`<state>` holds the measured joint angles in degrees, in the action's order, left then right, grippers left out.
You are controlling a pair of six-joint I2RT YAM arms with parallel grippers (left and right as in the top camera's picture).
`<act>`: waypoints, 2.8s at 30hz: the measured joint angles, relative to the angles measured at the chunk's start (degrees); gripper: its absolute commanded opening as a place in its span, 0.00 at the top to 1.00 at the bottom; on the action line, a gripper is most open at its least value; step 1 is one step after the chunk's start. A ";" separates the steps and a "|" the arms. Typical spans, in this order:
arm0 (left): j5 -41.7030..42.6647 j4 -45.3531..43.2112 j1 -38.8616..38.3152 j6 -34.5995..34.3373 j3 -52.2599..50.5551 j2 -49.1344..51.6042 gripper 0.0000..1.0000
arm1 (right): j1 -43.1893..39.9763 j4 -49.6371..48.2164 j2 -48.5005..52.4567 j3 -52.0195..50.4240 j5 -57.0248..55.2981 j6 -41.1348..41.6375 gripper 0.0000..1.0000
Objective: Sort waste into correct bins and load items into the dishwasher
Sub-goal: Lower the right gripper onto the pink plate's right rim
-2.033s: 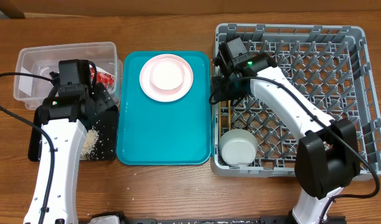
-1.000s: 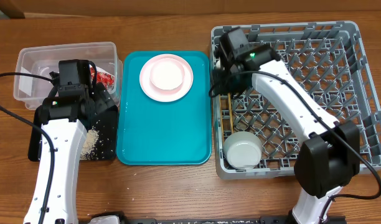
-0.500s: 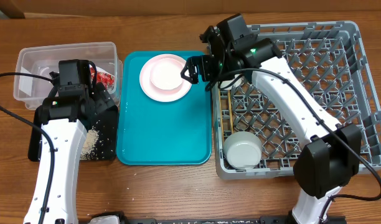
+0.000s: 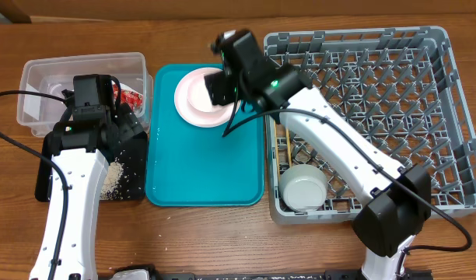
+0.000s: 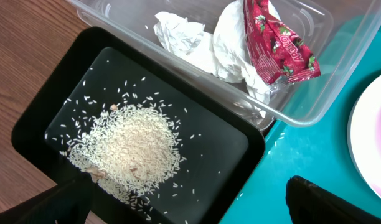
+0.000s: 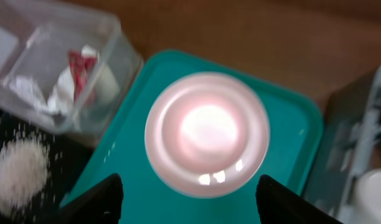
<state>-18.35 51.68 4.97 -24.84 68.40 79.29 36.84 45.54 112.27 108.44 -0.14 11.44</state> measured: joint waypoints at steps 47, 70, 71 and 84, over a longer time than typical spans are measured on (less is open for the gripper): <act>0.00 0.00 0.00 0.00 0.00 0.00 0.00 | -2.93 0.44 25.81 11.37 -5.05 -4.24 0.74; 0.00 0.00 0.00 0.00 0.00 0.00 0.00 | -2.80 3.50 25.83 11.32 -2.64 -3.96 0.91; 0.00 0.00 0.00 0.00 0.00 0.00 0.00 | -2.78 3.52 25.83 11.32 -2.64 -3.98 0.91; 0.00 0.00 0.00 0.00 0.00 0.00 0.00 | -2.67 4.09 25.83 11.32 -2.60 -2.01 0.90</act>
<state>-18.35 51.68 4.97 -24.84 68.40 79.29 34.17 49.63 138.10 119.77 -2.74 9.43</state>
